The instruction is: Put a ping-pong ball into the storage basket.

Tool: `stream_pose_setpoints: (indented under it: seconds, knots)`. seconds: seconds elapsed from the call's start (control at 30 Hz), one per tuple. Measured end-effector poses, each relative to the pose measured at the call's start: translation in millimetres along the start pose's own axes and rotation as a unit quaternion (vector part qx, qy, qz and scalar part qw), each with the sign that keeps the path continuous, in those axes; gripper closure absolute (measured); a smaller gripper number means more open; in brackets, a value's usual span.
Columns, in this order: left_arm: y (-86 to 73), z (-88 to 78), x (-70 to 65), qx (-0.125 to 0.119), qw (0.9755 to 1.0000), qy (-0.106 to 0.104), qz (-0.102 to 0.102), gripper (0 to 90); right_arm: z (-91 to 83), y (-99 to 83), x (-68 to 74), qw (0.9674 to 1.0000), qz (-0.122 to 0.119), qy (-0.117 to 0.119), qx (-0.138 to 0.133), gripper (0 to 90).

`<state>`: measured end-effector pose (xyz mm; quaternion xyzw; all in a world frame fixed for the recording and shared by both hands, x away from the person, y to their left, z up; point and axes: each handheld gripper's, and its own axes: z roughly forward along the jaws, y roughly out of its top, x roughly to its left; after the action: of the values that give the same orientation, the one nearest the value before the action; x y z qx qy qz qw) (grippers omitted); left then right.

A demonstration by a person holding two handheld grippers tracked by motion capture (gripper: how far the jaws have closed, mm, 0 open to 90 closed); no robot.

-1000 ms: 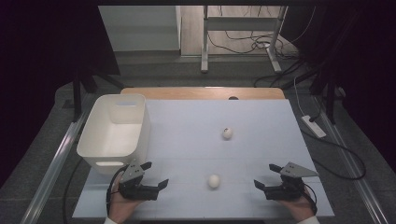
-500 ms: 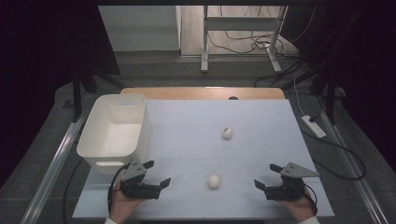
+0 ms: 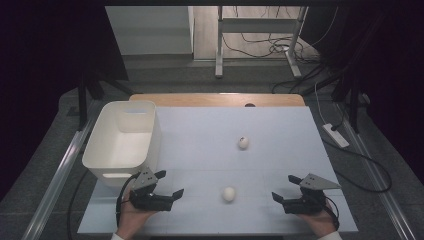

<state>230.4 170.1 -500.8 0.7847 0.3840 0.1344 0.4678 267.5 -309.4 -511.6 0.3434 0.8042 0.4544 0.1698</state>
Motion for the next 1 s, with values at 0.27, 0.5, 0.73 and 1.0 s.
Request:
stream_pose_setpoints:
  seconds: [0.27, 0.5, 0.73, 1.0]
  knots:
    - [6.4, 0.4, -1.0, -0.004, 1.0000, 0.000, -0.002, 9.5, 1.1, -0.1, -0.4, 1.0000, 0.003, 0.003, 0.000, 9.8]
    - [11.2, 3.1, -3.6, -0.001, 1.0000, -0.004, 0.001, 9.5, 2.2, -0.1, -0.5, 1.0000, 0.003, 0.006, 0.000, 9.9]
    - [17.7, 2.5, -3.1, -0.004, 1.0000, -0.004, 0.000, 9.6, 2.5, -0.1, 0.0, 1.0000, 0.002, 0.007, 0.001, 9.9]
    - [25.0, 6.6, -6.1, -0.004, 0.9999, -0.014, 0.000, 9.7, 2.5, -0.3, -0.3, 1.0000, 0.001, 0.007, 0.001, 9.9]
